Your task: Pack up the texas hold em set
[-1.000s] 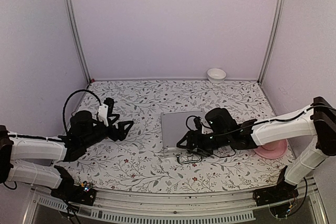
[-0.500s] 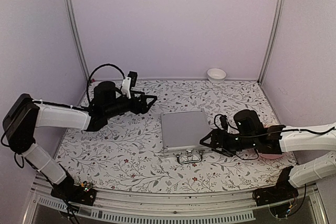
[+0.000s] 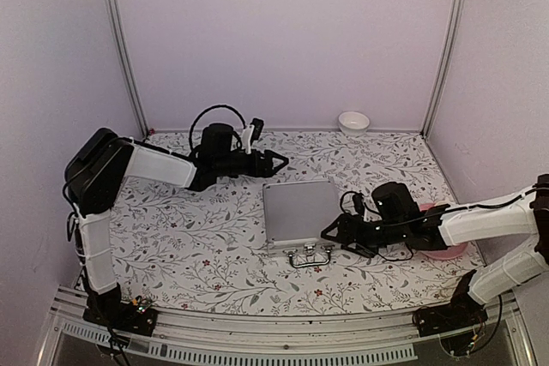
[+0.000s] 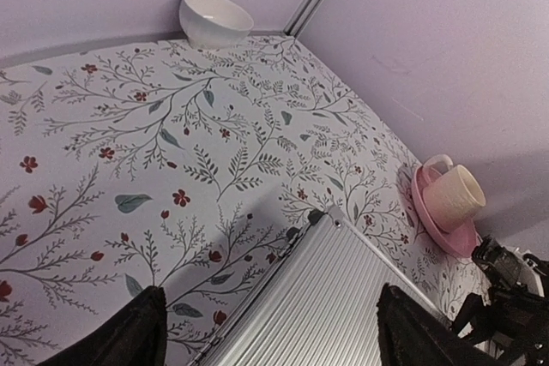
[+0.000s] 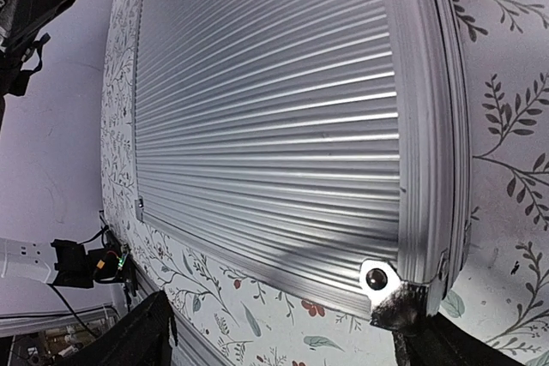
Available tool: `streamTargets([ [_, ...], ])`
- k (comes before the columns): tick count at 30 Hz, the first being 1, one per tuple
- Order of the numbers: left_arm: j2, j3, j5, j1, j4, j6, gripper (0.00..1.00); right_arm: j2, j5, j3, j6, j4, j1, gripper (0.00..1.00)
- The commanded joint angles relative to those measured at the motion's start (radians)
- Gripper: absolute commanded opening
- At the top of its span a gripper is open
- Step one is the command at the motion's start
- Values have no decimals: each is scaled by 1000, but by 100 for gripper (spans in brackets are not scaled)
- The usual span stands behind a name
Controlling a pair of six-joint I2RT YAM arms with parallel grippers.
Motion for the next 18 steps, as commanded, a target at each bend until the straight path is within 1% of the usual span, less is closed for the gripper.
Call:
streamTargets([
  [1,65,42,39,16,-69,-8,84,72,-7,48,-34,98,-16,86],
  [6,131,81,68,28,-101,3,84,115,-5,64,-49,141,-48,86],
  [11,140,63,125,30,-85,2,84,147,-16,96,-91,171,-105,86],
  [15,113,15,142,30,-93,7,83,194,-38,156,-148,175,-142,86],
  [18,73,-50,173,30,-57,-2,83,235,-55,206,-203,175,-167,86],
])
